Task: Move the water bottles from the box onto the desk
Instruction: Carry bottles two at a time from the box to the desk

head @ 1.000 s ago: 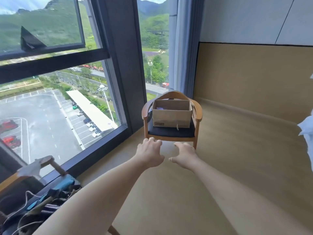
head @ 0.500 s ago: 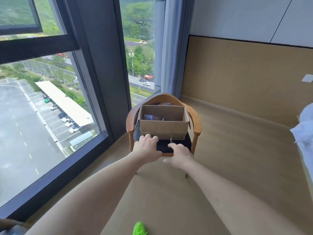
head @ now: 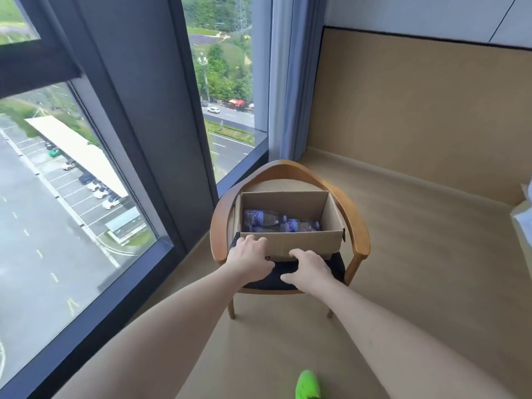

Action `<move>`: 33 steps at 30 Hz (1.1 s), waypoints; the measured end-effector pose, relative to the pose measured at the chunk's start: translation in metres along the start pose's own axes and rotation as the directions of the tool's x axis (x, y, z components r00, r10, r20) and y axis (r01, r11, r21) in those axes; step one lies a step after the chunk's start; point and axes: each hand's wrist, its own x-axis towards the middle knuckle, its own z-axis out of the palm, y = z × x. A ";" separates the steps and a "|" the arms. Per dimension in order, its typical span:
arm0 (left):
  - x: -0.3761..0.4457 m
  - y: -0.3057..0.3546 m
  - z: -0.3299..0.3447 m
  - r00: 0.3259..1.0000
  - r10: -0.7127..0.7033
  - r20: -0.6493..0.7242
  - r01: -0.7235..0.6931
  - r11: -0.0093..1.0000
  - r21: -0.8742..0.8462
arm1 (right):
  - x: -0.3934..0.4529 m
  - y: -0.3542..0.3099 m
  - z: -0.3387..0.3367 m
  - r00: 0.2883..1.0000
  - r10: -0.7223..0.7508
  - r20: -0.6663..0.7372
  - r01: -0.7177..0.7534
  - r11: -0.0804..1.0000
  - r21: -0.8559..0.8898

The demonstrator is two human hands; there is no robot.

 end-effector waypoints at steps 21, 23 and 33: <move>0.306 -0.014 0.066 0.924 -0.269 0.272 0.296 0.953 -0.060 | 0.359 0.074 -0.017 0.909 0.113 0.401 -0.075 0.991 -0.109; 0.319 -0.016 0.074 0.921 -0.271 0.278 0.290 0.957 -0.027 | 0.375 0.084 -0.005 0.886 0.133 0.445 -0.075 0.987 -0.145; 0.405 -0.050 0.115 0.960 -0.136 0.245 0.090 0.978 0.191 | 0.435 0.123 0.063 0.817 0.134 0.561 0.126 0.908 -0.400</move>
